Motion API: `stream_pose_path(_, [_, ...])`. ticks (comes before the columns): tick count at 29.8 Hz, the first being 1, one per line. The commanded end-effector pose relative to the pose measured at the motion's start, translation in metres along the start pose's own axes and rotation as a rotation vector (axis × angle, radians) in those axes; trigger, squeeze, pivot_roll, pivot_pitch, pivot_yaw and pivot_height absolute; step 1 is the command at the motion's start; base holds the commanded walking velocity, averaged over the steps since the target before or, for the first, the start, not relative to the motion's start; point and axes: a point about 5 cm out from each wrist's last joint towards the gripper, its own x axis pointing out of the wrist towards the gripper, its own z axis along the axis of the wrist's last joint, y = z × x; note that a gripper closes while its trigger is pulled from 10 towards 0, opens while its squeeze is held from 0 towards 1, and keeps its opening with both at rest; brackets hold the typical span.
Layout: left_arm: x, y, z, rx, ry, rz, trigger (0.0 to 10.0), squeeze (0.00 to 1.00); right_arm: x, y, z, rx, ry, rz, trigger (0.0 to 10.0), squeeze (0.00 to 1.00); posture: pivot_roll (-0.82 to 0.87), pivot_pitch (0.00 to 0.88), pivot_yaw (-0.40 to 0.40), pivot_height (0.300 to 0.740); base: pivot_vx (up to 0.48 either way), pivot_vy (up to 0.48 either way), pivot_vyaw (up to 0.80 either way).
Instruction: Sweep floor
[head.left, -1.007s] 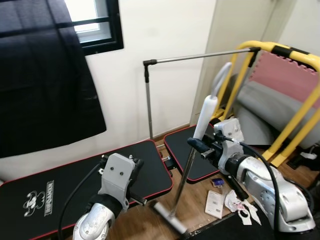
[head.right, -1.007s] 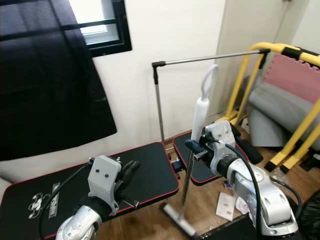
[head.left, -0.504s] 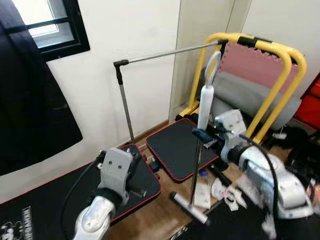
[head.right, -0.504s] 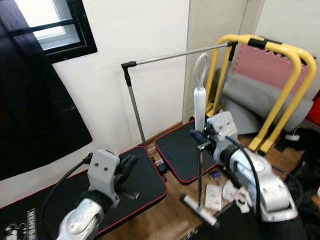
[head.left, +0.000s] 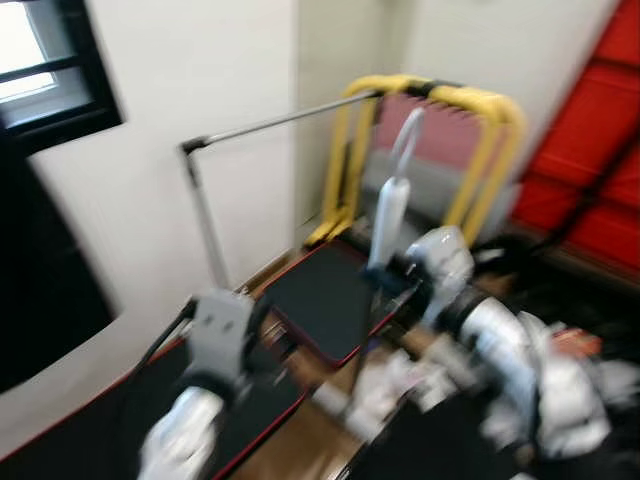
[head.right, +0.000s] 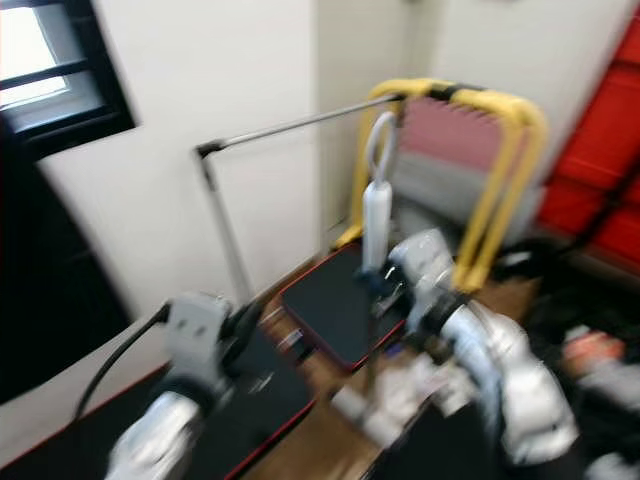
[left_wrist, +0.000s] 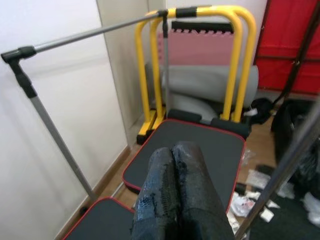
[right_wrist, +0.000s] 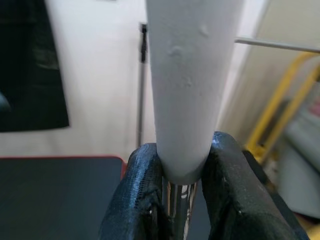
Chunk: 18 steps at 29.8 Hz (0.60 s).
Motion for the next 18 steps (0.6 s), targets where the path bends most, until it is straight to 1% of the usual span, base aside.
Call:
stream_pose_path(1, [0.0001,0.0004,0.0004,-0.012,0.004,0.028,10.0,0.00,0.0016,0.0029,0.0096,-0.031,-0.058,0.021,10.0,0.00,-0.15,0.000,-0.045,0.740,0.000,0.000,0.00])
stream_pose_path(3, [0.0000,0.0005,0.0005,-0.018,0.005,0.031,10.0,0.00,0.0022,0.0024,0.0105,-0.033,-0.066,0.021,10.0,0.00,-0.15,0.000,-0.045,0.740,0.000,-0.127,0.00])
stream_pose_path(7, [0.0002,0.0013,0.0007,-0.025,0.003,0.032,10.0,0.00,0.0034,-0.0011,0.0126,-0.056,-0.081,-0.001,10.0,0.00,-0.15,0.000,-0.041,0.740,0.000,-0.302,0.00])
stream_pose_path(18, [0.0003,0.0006,0.0004,-0.028,0.004,0.027,10.0,0.00,0.0038,-0.0029,0.0102,-0.097,-0.082,-0.029,10.0,0.00,-0.14,0.000,-0.040,0.740,0.000,-0.310,0.00])
